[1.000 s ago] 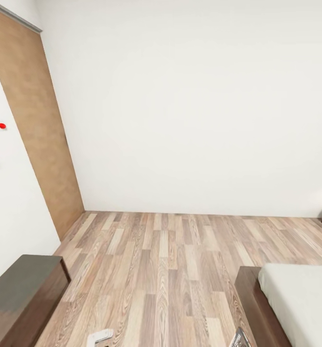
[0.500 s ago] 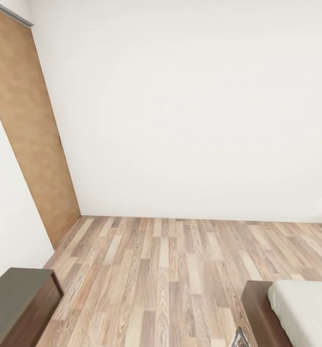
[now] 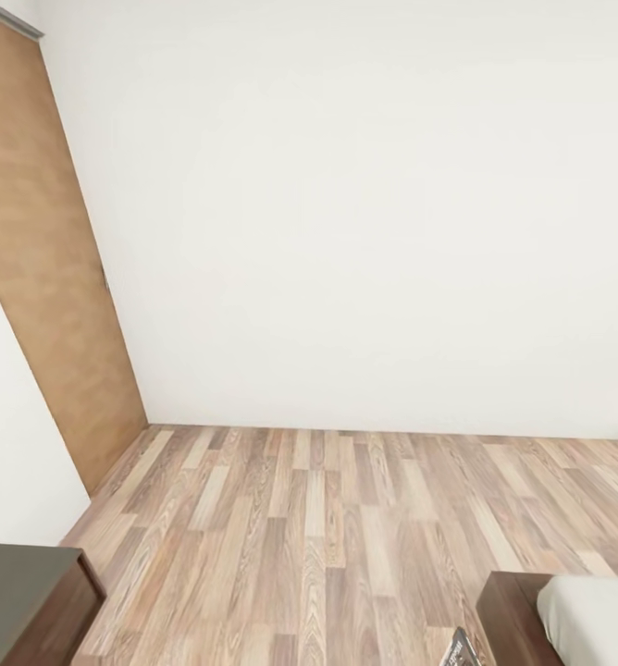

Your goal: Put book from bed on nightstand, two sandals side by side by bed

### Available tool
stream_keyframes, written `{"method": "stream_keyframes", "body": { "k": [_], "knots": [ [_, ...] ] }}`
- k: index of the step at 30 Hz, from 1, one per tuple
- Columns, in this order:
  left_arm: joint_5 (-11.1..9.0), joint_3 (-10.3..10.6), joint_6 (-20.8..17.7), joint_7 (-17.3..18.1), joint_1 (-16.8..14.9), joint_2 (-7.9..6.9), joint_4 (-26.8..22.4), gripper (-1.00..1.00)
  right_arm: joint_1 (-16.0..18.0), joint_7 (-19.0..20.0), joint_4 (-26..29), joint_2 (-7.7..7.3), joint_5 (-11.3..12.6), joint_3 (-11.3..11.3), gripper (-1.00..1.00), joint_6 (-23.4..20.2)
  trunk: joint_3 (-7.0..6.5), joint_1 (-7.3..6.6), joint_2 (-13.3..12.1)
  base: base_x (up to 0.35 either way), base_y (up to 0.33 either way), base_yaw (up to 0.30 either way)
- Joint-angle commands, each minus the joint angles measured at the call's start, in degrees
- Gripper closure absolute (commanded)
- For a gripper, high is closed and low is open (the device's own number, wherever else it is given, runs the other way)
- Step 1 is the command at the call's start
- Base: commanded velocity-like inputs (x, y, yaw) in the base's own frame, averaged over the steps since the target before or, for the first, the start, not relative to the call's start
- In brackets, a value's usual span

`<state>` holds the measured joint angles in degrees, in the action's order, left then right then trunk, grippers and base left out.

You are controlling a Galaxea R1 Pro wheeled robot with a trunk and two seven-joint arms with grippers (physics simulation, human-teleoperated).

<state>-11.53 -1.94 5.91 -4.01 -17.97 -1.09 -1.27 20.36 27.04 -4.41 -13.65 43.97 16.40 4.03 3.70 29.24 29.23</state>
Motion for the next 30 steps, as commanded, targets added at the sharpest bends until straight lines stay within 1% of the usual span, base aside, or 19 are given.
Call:
{"method": "stream_keyframes", "body": {
  "k": [1,3,5,8,19,26,30],
  "knots": [
    [-0.18,-0.16,0.24,-0.03,-0.03,0.01,0.03,-1.00,0.12,0.38,-0.25,0.03,0.41,0.38,1.00,0.36,0.11,0.06,0.10,0.331,0.000,0.000],
    [-0.17,-0.20,1.58,-0.03,0.01,0.00,-0.01,-1.00,0.12,0.38,-0.25,-0.03,0.41,0.38,1.00,0.36,0.11,0.06,0.10,0.331,0.000,0.000],
    [-0.21,-0.21,4.02,-0.05,0.01,-0.03,-0.03,-1.00,0.12,0.37,-0.25,-0.05,0.41,0.38,1.00,0.36,0.11,0.06,0.10,0.331,0.000,0.000],
    [-0.21,-0.18,5.62,-0.04,0.01,0.02,-0.03,-1.00,0.12,0.36,-0.25,-0.04,0.41,0.38,1.00,0.36,0.11,0.06,0.10,0.332,0.000,0.000],
    [-0.24,-0.17,6.29,-0.03,0.03,0.04,-0.01,-1.00,0.12,0.32,-0.25,-0.02,0.41,0.38,1.00,0.36,0.11,0.06,0.10,0.332,0.000,-0.008],
    [-0.25,-0.17,6.31,-0.03,0.03,0.04,-0.03,-1.00,0.12,0.37,-0.25,0.00,0.41,0.38,1.00,0.36,0.11,0.06,0.10,0.332,0.000,-0.186],
    [-0.25,-0.17,6.31,-0.03,0.03,0.04,-0.02,-1.00,0.12,0.38,-0.25,0.00,0.41,0.38,1.00,0.36,0.11,0.06,0.10,0.332,0.000,-0.094]
  ]
}}
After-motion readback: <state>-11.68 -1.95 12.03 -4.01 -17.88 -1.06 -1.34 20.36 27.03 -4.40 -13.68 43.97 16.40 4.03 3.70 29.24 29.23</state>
